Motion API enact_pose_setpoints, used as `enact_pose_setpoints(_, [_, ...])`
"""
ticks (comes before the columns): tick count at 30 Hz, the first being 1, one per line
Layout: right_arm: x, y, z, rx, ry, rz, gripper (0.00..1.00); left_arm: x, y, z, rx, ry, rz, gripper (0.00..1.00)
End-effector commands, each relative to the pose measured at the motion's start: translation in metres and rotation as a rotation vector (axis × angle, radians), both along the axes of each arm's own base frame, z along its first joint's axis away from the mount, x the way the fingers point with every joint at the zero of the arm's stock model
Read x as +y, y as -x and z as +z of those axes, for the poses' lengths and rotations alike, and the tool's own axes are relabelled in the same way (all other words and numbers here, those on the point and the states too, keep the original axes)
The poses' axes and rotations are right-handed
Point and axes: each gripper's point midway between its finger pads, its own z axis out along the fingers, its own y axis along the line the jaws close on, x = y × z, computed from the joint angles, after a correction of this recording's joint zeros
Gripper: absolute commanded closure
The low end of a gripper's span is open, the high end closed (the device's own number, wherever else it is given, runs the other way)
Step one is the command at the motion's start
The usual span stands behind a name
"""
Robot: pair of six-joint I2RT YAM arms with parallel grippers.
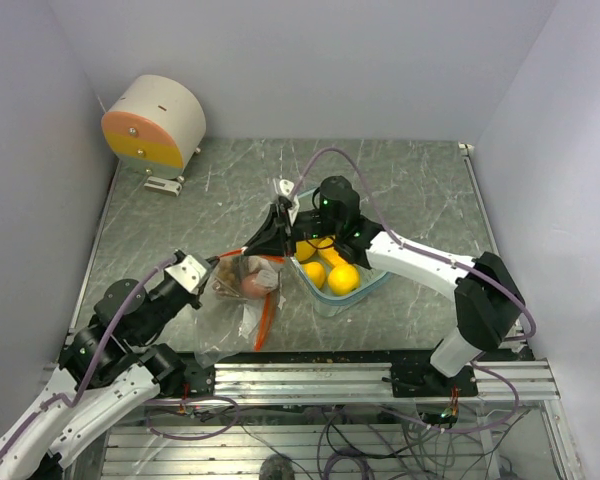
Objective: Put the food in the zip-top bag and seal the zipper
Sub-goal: Zip the zipper food storage bag.
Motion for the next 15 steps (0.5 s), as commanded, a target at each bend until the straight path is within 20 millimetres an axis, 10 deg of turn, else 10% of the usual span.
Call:
enact_pose_setpoints(1, [-0.020, -0.029, -0.006, 0.009, 0.031, -0.122, 1.00, 0.024, 0.001, 0.025, -0.064, 0.068, 0.101, 0.93])
enact_pose_setpoints(15, [-0.024, -0.026, 0.002, 0.029, 0.040, -0.095, 1.00, 0.066, -0.007, 0.047, -0.090, 0.092, 0.318, 0.85])
